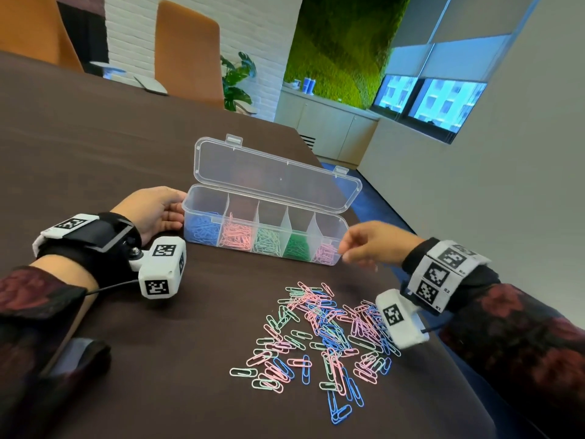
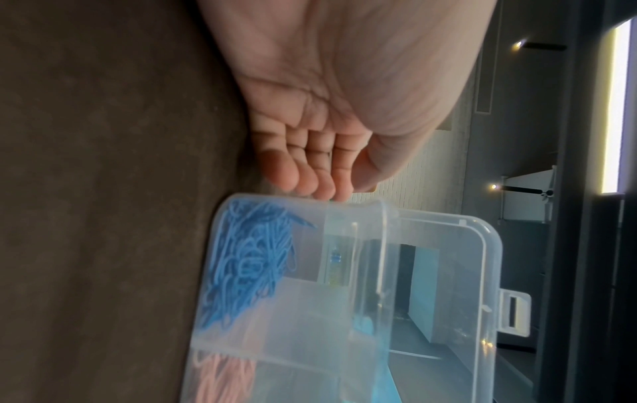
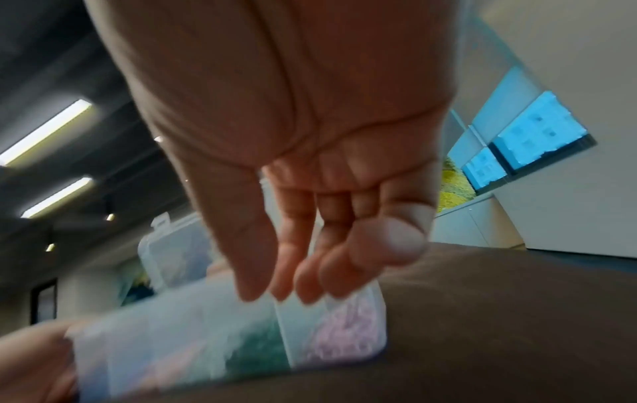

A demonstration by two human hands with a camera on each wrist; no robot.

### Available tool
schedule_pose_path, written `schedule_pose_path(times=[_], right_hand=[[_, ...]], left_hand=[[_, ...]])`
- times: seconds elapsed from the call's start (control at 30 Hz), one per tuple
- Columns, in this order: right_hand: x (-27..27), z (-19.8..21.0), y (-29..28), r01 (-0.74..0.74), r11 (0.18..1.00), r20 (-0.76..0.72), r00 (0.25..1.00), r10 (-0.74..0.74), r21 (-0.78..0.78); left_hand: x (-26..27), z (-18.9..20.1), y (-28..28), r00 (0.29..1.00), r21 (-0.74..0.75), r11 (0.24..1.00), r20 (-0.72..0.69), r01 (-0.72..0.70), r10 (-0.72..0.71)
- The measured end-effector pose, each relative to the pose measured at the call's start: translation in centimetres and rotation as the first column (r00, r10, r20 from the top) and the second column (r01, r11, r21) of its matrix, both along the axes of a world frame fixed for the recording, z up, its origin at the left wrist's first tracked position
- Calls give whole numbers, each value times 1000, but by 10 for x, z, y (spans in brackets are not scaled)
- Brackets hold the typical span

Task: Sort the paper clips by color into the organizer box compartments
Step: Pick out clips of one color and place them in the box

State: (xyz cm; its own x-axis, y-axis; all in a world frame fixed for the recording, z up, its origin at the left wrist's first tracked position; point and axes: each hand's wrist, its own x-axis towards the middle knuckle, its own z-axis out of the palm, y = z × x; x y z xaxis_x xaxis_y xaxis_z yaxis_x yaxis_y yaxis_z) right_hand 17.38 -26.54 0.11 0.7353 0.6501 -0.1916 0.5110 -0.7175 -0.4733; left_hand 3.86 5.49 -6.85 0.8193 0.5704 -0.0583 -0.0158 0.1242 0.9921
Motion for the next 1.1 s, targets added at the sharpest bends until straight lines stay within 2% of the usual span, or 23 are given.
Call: schedule_pose_path(times=[0.03, 0.1, 0.27, 0.37, 0.47, 0.67, 0.87, 1.1], right_hand=[[-6, -4, 1, -45, 991, -13, 999, 43, -123], [-12, -14, 5, -55, 966, -8, 998, 55, -253], [-21, -33, 15, 1, 937, 25, 1000, 8, -350], [-24, -36, 18, -12, 919, 35, 999, 28, -393], [-25, -36, 14, -20, 922, 24, 999, 32, -386], [-23, -37, 12, 14, 966, 3, 1000, -14, -257], [-23, -36, 20, -47, 929, 6, 999, 53, -367], [-28, -22, 15, -158, 957, -109, 985, 134, -245]], left_hand=[[0, 0, 0, 1000, 0, 1000, -1, -1, 1], [-1, 0, 0, 1000, -4, 1000, -3, -8, 8], [-2, 1, -1, 1000, 1, 1000, -11, -14, 14], [-2, 2, -2, 1000, 7, 1000, -15, -8, 8], [-2, 1, 0, 1000, 4, 1000, -18, -8, 8], [-3, 2, -1, 1000, -4, 1000, -4, -4, 4], [-3, 2, -1, 1000, -10, 1000, -6, -11, 11], [-2, 2, -1, 1000, -10, 1000, -13, -15, 15]])
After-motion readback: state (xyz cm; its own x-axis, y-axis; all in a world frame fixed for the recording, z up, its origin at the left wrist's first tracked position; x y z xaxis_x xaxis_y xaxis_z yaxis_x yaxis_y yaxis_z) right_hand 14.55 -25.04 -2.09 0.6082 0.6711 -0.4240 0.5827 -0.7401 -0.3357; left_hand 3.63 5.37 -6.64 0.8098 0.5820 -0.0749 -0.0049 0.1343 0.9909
